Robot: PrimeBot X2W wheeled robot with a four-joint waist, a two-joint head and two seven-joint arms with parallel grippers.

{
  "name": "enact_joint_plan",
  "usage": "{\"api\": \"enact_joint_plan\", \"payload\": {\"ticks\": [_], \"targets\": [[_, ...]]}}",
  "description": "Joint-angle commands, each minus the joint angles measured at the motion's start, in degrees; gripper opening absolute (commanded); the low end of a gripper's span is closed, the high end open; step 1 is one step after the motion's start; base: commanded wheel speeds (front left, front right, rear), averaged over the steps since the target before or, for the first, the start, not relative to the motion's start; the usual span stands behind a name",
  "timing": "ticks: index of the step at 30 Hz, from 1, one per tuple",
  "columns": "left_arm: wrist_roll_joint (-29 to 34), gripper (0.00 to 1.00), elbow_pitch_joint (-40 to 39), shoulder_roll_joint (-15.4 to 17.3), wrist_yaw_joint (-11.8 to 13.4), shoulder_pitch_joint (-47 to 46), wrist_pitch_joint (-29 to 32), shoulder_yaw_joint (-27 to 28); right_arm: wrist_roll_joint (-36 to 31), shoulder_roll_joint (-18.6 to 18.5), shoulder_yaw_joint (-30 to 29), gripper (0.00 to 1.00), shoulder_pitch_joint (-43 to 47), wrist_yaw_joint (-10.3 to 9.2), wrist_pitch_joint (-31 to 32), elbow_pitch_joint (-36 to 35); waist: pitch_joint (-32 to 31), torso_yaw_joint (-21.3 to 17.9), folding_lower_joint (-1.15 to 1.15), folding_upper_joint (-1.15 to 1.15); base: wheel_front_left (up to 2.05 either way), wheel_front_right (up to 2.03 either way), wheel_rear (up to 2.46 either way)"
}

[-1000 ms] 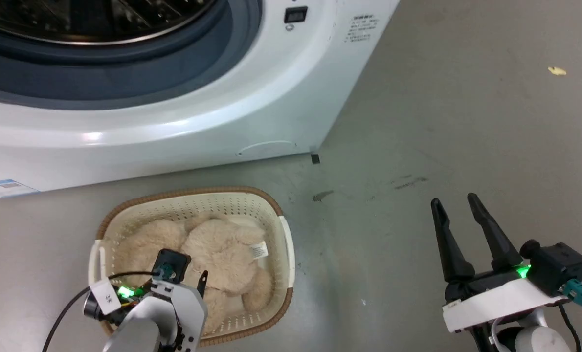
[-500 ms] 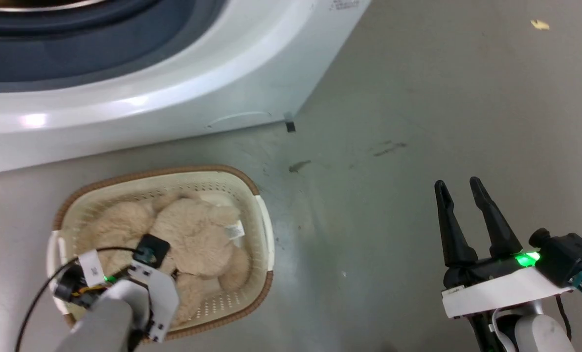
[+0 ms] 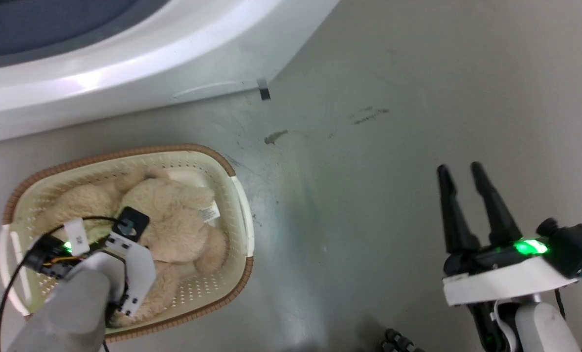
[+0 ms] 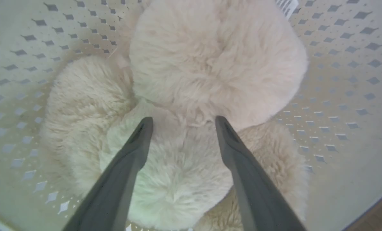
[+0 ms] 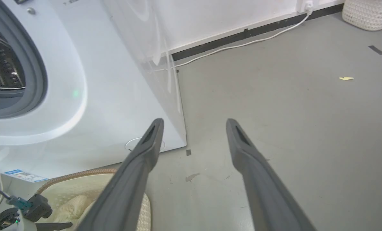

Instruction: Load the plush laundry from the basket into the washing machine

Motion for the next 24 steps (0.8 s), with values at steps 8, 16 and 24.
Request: {"api": "enact_joint_plan", "payload": {"ticks": [8,16,24], "targets": [[-1.4,1.0,5.3,2.5,-1.4,-5.1,2.1,-4.6,3.3,0.0,0.4,1.0,-2.7,0.04,-1.4,0.2,5.1,-2.8,0.0,0.0,0.0,0.0,0.0],[-3.5,1.0,9.5,5.1,-2.2,-9.1,3.8,-8.4,6.0,0.0,0.8,1.0,-4.0,0.04,-2.3,0.2,10.1,-5.4,0.0,0.0,0.0,0.0,0.0],[-5.6,0.0,10.2,5.7,-2.2,-9.6,3.1,-9.0,6.3,0.0,1.4,1.0,-4.6,0.05,-2.5,0.7,10.8,-6.2,0.0,0.0,0.0,0.0,0.0]]}}
